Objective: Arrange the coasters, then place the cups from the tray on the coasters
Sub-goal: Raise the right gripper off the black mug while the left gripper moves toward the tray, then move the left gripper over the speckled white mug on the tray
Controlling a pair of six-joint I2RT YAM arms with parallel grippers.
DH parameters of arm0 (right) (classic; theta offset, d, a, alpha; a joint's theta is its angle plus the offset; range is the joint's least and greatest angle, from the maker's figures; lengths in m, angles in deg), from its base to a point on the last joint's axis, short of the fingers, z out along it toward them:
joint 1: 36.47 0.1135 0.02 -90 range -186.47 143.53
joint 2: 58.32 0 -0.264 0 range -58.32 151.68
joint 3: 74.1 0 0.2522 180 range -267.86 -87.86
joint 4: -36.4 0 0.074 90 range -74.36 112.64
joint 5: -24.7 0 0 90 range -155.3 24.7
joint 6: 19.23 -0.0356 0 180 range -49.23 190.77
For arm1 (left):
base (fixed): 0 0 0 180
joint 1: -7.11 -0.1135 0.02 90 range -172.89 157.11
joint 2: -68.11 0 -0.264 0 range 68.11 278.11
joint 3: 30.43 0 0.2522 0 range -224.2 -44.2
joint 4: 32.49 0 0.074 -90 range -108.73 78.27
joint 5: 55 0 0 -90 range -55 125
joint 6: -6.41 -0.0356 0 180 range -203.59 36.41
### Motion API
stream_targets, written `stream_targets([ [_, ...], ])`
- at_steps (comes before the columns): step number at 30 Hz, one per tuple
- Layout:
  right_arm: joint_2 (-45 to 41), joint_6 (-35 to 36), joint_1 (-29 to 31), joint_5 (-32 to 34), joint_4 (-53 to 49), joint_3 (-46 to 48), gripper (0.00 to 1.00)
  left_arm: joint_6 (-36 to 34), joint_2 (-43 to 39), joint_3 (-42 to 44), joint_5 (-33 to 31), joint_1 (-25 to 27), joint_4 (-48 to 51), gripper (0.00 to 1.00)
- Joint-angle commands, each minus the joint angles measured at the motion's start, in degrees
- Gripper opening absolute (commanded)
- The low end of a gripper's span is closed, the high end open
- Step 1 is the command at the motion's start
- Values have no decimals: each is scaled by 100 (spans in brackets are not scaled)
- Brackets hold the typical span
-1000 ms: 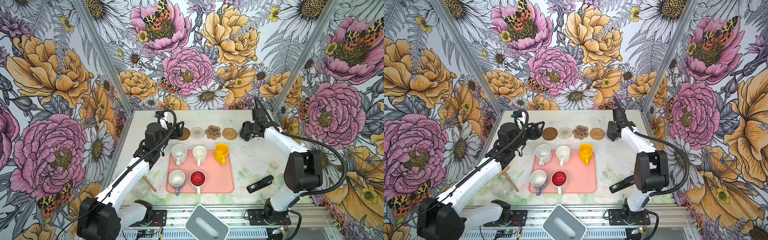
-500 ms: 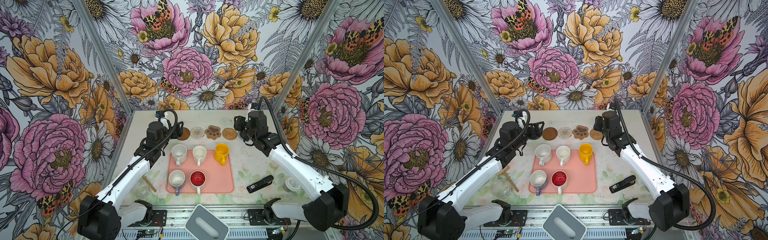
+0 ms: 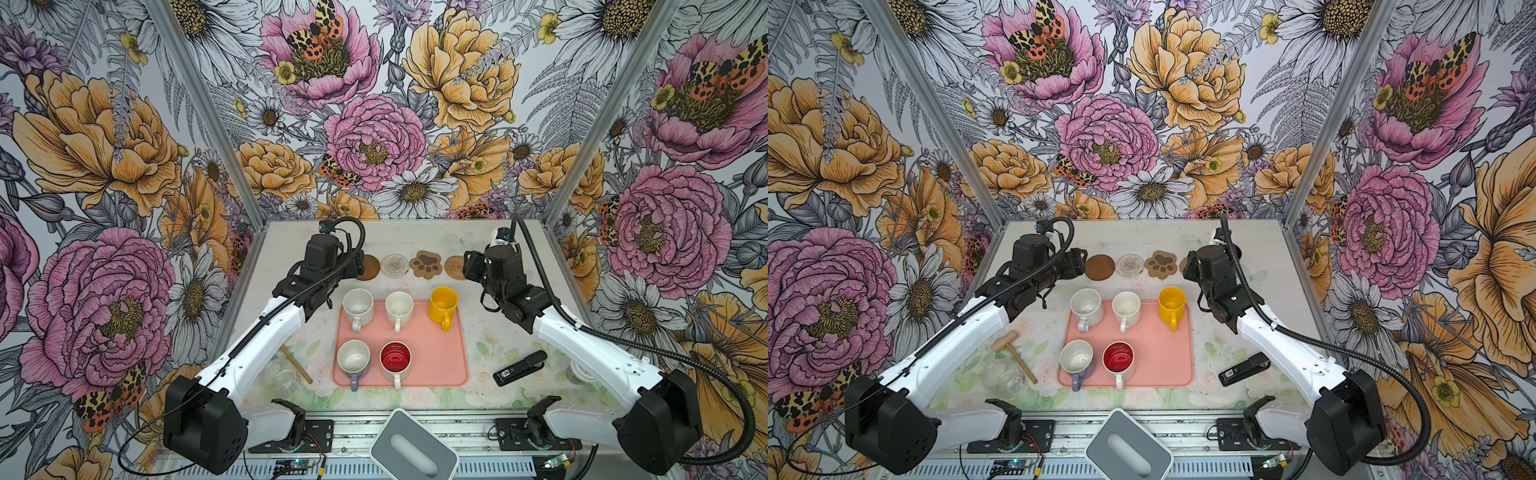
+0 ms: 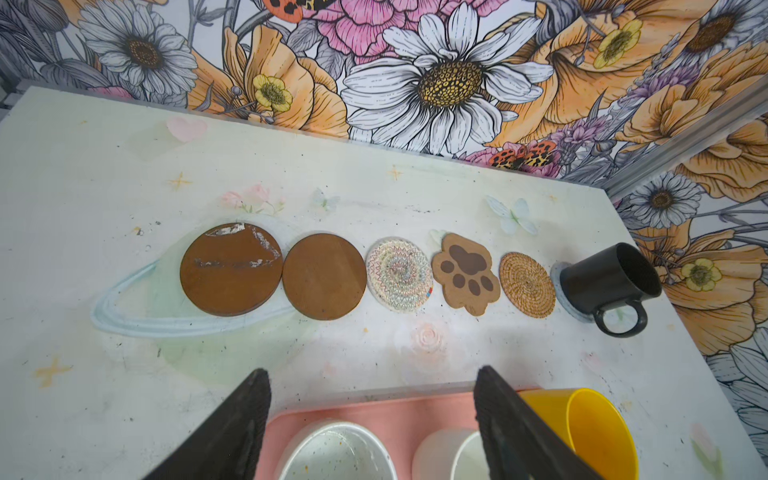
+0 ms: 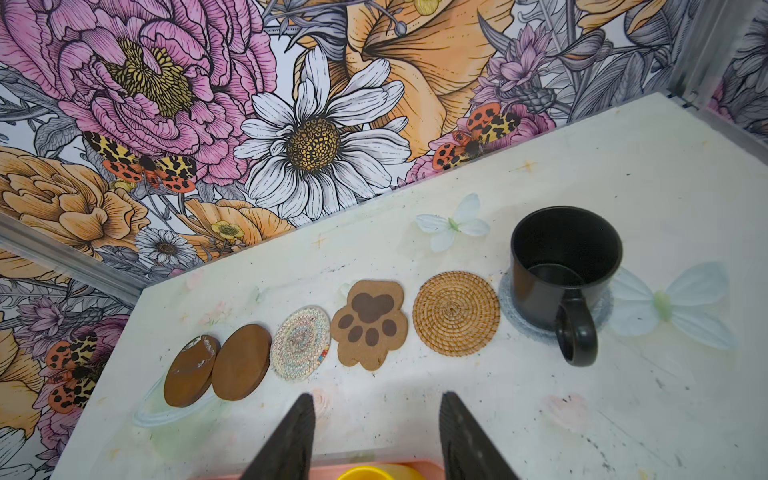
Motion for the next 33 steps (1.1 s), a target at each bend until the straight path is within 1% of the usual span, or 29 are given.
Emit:
stream_targets([
  [1, -177, 172, 12, 454, 165, 115, 52, -196, -154, -258, -234, 179, 876, 79],
  [4, -104, 253, -18, 527, 175, 102, 52, -167, -214, -391, -505, 362, 1302, 78],
  [10, 233, 317, -66, 296, 245, -40, 53, -28, -158, -695, -457, 616, 1921, 78],
  [18, 582, 379, -182, -132, 542, -127, 54, 138, 432, -1541, -452, 886, 3059, 76],
  [22, 797, 398, -250, -380, 671, -196, 53, 382, 689, -1801, -492, 1086, 3476, 76],
  [27, 998, 347, -366, -601, 780, -231, 53, 692, 824, -1686, -520, 1295, 3800, 75],
  [28, 1021, 320, -398, -640, 813, -212, 53, 769, 813, -1618, -722, 1332, 3825, 74],
  [29, 1036, 280, -425, -680, 848, -174, 54, 851, 781, -1545, -796, 1365, 3843, 74],
  [33, 1057, 152, -481, -823, 1060, -32, 53, 1073, 559, -1291, -956, 1445, 3844, 71],
])
